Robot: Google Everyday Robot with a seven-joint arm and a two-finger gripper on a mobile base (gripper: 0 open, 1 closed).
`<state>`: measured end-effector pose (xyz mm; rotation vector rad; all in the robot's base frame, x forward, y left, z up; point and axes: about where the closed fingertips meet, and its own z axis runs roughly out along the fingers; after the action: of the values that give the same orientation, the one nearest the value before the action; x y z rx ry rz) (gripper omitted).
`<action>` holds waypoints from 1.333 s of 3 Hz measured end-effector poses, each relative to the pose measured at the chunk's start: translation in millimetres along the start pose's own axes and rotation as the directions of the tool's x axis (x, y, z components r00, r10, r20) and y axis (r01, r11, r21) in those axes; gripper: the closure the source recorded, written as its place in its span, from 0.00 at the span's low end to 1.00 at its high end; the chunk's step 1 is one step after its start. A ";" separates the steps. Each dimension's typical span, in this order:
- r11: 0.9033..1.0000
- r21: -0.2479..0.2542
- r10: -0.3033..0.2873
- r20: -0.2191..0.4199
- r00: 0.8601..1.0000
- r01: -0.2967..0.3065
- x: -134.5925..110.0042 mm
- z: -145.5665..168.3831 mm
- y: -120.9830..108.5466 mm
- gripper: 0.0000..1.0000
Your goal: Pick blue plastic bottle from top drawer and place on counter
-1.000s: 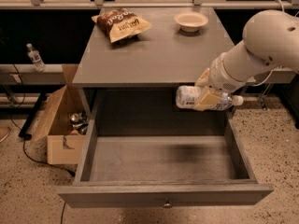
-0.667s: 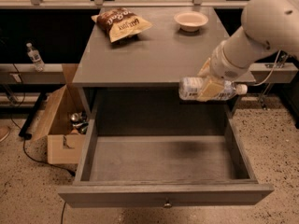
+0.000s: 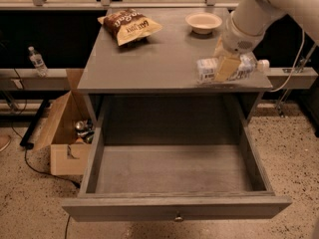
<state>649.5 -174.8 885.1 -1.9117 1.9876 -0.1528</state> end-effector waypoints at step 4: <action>0.956 0.029 0.293 -0.004 0.956 -0.293 -30.5 24.3 -54.7 1.00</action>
Offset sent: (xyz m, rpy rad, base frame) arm 0.0734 0.0339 0.0056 0.0789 0.0377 -0.3276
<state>709.3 -144.3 886.8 -1.5769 2.2333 -0.1076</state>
